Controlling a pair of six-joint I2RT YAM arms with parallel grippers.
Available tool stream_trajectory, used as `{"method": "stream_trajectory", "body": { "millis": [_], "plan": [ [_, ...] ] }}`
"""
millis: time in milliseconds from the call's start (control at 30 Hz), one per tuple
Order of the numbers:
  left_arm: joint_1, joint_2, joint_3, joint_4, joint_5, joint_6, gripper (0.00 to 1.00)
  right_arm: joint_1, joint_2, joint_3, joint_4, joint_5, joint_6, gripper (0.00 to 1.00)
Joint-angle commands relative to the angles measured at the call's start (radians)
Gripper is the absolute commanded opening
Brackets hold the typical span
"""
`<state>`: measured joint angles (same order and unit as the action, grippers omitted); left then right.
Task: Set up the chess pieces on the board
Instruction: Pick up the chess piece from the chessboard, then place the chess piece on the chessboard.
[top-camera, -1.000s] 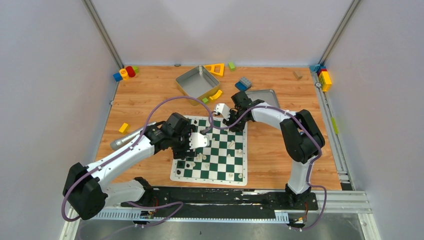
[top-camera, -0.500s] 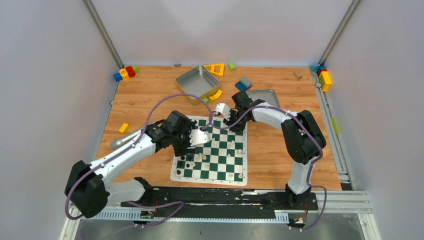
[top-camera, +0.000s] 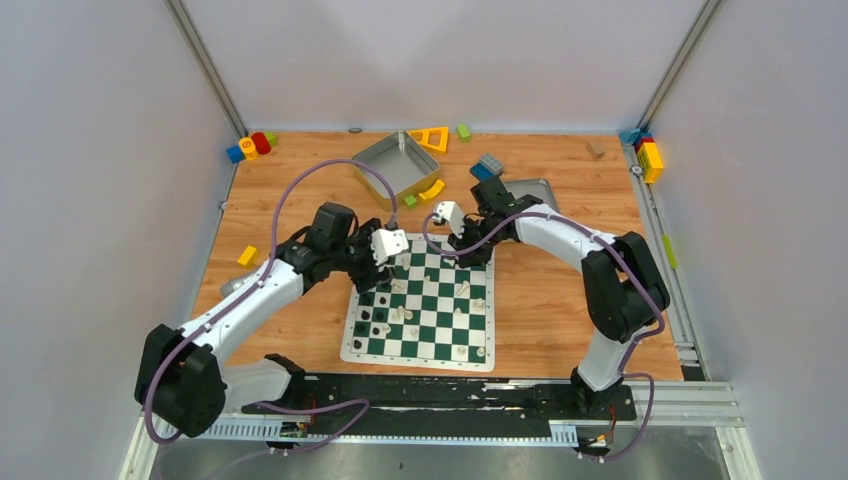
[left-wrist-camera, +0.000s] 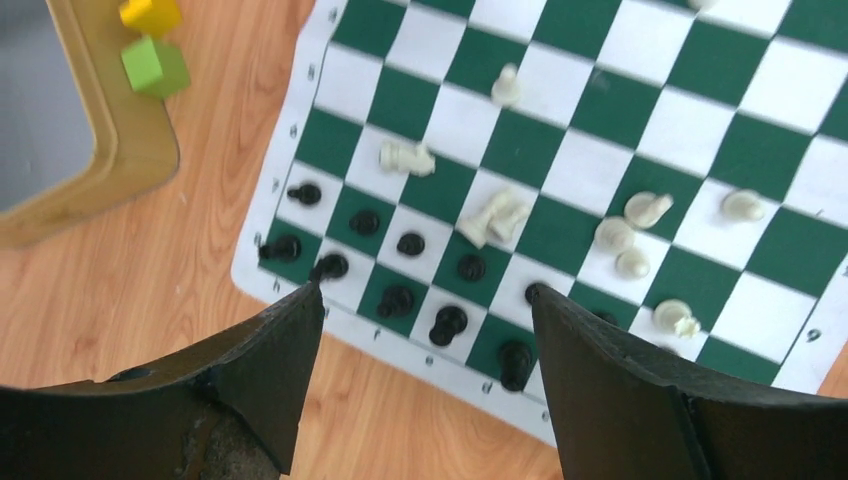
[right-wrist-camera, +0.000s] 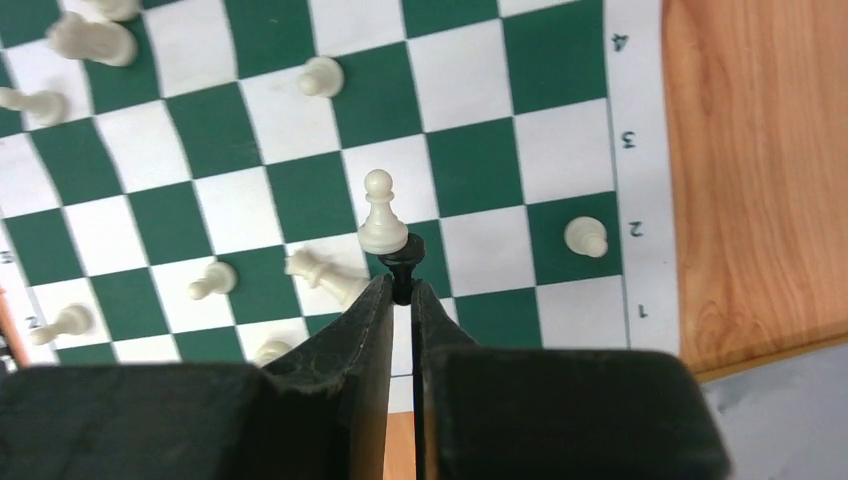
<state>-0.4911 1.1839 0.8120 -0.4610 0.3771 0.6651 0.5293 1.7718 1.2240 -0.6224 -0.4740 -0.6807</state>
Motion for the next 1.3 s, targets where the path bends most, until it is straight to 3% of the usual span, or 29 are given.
{"method": "stream_trajectory", "body": {
  "millis": [0,233,433,767,1267],
  "plan": [
    [0.006,-0.008,-0.013,0.176,0.253,-0.001,0.83,-0.006,-0.053,0.017,-0.049,-0.185,0.052,0.0],
    [0.005,0.128,0.009,0.355,0.529,0.007,0.68,-0.016,-0.056,0.047,-0.08,-0.327,0.097,0.0],
    [-0.008,0.231,0.024,0.455,0.66,0.024,0.59,-0.027,-0.06,0.057,-0.097,-0.376,0.116,0.0],
    [-0.092,0.309,0.043,0.532,0.627,0.026,0.52,-0.03,-0.052,0.061,-0.1,-0.385,0.123,0.0],
    [-0.104,0.375,0.099,0.421,0.565,0.121,0.42,-0.047,-0.061,0.054,-0.106,-0.388,0.117,0.0]
  ]
}}
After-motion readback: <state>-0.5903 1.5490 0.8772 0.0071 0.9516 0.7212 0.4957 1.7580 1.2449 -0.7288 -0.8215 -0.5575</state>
